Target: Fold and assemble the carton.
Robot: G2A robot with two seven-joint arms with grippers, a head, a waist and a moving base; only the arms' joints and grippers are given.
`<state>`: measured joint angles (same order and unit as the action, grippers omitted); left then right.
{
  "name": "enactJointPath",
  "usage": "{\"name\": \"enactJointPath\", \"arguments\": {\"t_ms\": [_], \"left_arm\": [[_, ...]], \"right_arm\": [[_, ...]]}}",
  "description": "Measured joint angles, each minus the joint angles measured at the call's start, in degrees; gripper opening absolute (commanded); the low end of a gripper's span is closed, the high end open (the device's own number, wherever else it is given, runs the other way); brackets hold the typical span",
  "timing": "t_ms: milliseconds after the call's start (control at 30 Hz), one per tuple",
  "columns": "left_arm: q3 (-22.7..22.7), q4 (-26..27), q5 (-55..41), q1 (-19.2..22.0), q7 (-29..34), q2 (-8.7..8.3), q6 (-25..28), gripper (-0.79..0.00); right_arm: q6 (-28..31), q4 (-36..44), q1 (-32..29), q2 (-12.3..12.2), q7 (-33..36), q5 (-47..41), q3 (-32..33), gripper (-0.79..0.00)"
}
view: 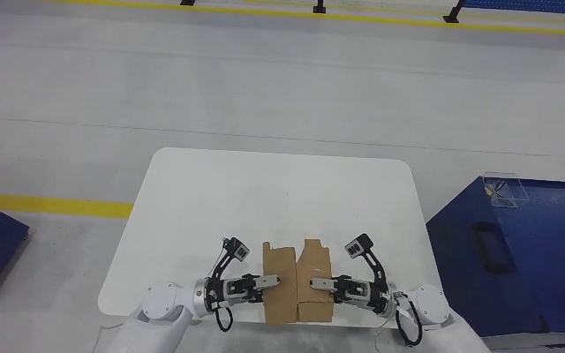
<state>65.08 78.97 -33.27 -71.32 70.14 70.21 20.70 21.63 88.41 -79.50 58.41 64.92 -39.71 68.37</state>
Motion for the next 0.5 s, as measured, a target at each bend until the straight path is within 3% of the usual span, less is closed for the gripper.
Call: {"name": "enactJointPath", "arguments": {"t_ms": [167, 200, 233, 433, 500], "left_arm": [[-0.1, -0.3, -1.5, -0.1, 1.5, -0.11, 0.1, -0.785], [-0.1, -0.2, -1.5, -0.1, 1.5, -0.12, 0.1, -0.785], [-0.1, -0.2, -1.5, -0.1, 1.5, -0.12, 0.1, -0.785], [0.0, -0.1, -1.3, -0.2, 1.3, -0.14, 0.0, -0.785], [1.1, 1.7, 1.8, -0.9, -1.6, -0.46, 1.0, -0.785]], "right_arm": [[-0.8, 0.1, 0.0, 0.1, -0.2, 0.6, -0.2, -0.785], [-0.8, 0.1, 0.0, 0.1, -0.2, 0.6, -0.2, -0.631], [-0.8, 0.1, 0.0, 0.1, -0.2, 0.6, -0.2, 0.000], [-0.7, 0.1, 0.0, 0.1, -0.2, 0.6, -0.2, 0.000], [-0.5, 0.3, 0.1, 0.1, -0.5, 0.9, -0.1, 0.000]]}}
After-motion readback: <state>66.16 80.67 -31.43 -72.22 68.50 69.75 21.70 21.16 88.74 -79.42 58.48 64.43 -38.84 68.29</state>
